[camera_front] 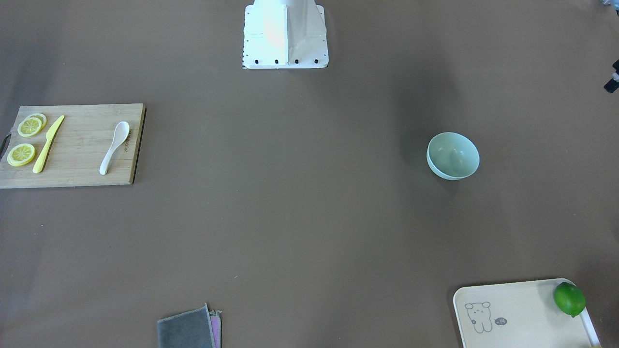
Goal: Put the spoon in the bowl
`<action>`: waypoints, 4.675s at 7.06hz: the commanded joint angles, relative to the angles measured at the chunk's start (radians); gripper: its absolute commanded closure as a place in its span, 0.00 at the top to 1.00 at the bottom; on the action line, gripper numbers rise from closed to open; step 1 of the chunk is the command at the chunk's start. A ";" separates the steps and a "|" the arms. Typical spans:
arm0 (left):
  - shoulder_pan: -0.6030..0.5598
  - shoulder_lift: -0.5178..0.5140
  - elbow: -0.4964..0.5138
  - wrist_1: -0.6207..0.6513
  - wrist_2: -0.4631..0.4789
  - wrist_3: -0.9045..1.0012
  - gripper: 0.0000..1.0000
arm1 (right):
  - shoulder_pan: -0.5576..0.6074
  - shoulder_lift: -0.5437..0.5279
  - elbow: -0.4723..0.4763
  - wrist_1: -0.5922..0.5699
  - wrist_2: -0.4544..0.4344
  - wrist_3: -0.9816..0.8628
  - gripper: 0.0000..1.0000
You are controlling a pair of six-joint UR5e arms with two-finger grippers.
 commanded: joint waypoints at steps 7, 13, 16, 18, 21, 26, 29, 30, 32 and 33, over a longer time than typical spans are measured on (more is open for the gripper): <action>0.588 -0.258 0.214 -0.139 0.355 -0.451 0.95 | 0.000 -0.022 0.006 0.001 0.104 0.005 1.00; 0.617 -0.272 0.257 -0.226 0.293 -0.455 0.00 | 0.000 -0.022 0.030 0.003 0.134 0.005 1.00; 0.620 -0.554 0.133 0.185 0.272 -0.632 0.00 | -0.024 -0.010 0.129 0.001 0.129 0.140 1.00; 0.772 -0.752 0.139 0.300 0.371 -0.810 0.00 | -0.144 0.019 0.163 0.011 0.091 0.270 1.00; 0.925 -0.937 0.299 0.291 0.525 -0.940 0.00 | -0.487 0.078 0.171 0.215 -0.172 0.751 0.98; 0.959 -0.979 0.441 0.187 0.563 -0.934 0.00 | -0.719 0.140 0.130 0.233 -0.230 0.985 0.95; 0.957 -0.969 0.433 0.192 0.562 -0.934 0.00 | -0.781 0.190 0.072 0.257 -0.251 1.070 0.90; 0.957 -0.955 0.420 0.195 0.562 -0.936 0.40 | -0.790 0.209 0.018 0.305 -0.253 1.073 0.89; 0.948 -0.923 0.322 0.227 0.563 -0.937 0.97 | -0.808 0.217 0.001 0.328 -0.253 1.136 0.83; 0.931 -0.895 0.249 0.280 0.560 -0.933 0.97 | -0.821 0.219 0.003 0.330 -0.254 1.168 0.82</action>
